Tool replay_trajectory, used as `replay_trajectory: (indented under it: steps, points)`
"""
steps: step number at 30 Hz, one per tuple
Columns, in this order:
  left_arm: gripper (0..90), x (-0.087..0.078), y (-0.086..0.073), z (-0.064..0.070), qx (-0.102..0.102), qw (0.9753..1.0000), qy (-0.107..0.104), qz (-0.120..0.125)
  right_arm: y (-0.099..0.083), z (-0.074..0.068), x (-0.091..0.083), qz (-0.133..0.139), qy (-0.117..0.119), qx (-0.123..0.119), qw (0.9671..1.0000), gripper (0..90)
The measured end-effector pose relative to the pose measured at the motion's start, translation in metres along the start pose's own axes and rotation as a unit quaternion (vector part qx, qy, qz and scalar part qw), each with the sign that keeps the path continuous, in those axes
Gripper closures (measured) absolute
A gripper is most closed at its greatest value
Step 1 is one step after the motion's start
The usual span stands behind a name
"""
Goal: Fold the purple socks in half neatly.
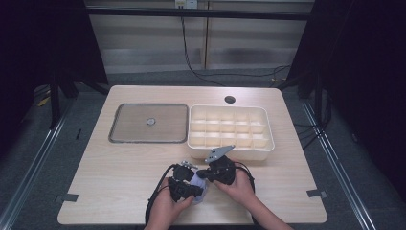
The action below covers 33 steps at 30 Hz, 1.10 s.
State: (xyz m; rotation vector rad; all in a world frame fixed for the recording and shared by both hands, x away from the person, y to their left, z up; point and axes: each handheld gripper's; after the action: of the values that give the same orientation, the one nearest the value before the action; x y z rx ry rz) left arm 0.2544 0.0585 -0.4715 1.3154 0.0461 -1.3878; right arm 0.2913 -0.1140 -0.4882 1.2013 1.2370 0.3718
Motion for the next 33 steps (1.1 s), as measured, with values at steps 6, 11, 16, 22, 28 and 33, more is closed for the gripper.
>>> replay_trajectory:
  steps: [6, 11, 16, 22, 28, 33]
  points:
    - [76.8, -0.004, 0.002, -0.001, -0.012, 0.9998, -0.015, 0.002, 0.001, 0.001, -0.003, 0.008, 0.003, -0.001, 1.0000, 88.2]
    - [73.7, -0.010, 0.005, 0.001, -0.017, 0.9996, -0.016, 0.012, 0.004, 0.002, -0.008, 0.010, 0.006, 0.007, 0.9999, 86.8]
    - [70.1, -0.019, 0.010, 0.001, -0.014, 0.9996, -0.015, 0.020, 0.005, 0.003, -0.014, 0.021, 0.007, 0.016, 0.9996, 85.3]
    - [66.6, -0.030, 0.014, -0.007, -0.019, 0.9991, -0.008, 0.037, 0.007, 0.003, -0.021, 0.023, 0.004, 0.028, 0.9993, 81.0]
    - [65.2, -0.035, 0.011, -0.023, -0.026, 0.9986, 0.013, 0.043, 0.007, 0.007, -0.029, 0.016, -0.002, 0.060, 0.9981, 72.7]
    - [66.1, -0.031, 0.004, -0.033, -0.034, 0.9986, 0.020, 0.035, 0.002, 0.009, -0.035, 0.011, -0.007, 0.079, 0.9968, 69.1]
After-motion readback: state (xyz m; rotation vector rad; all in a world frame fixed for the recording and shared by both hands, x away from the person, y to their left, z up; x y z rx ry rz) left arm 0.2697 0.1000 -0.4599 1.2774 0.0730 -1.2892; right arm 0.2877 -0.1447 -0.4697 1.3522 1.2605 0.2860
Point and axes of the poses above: each handheld gripper's, and its own axes: x roughly forward along the jaws, y roughly out of its top, z roughly to its right, and after that the axes turned 13 degrees about z, right-handed
